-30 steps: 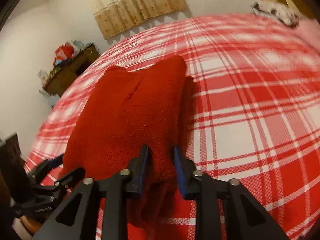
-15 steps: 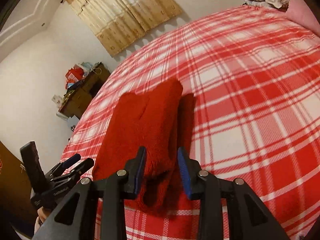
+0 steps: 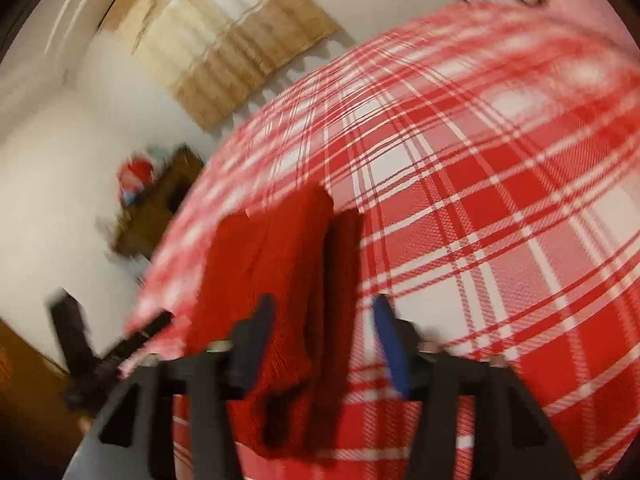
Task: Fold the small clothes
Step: 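Grasp the red sweater bundle's edge with both grippers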
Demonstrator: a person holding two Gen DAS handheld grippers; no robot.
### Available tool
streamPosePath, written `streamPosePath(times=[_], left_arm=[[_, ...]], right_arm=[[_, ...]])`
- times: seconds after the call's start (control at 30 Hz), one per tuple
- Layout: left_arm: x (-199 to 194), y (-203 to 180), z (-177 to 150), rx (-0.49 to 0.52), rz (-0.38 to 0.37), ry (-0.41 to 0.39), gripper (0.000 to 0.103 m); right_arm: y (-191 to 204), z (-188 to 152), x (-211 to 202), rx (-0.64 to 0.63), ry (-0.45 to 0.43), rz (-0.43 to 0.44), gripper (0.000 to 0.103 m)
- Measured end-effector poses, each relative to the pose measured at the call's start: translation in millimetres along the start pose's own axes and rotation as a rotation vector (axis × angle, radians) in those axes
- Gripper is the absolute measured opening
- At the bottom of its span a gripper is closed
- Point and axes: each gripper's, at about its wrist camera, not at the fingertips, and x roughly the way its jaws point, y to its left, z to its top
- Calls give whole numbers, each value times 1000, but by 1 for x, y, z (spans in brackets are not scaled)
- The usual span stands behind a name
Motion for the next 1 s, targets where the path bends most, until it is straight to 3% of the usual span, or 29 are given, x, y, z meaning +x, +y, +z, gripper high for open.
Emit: streamPosePath(times=[0.1, 0.27, 0.43, 0.63, 1.0], left_arm=[[20, 6, 12, -72, -45, 35, 92], [48, 2, 15, -123, -108, 90, 92], [66, -8, 5, -110, -97, 135, 92], [70, -15, 4, -52, -66, 136, 94], [74, -17, 5, -21, -36, 143, 94]], right_arm=[[4, 11, 7, 18, -16, 39, 64], [17, 21, 46, -40, 42, -1, 65], [8, 15, 82, -19, 94, -15, 66], [11, 7, 84, -91, 53, -26, 66], [25, 6, 92, -177, 69, -57, 64]])
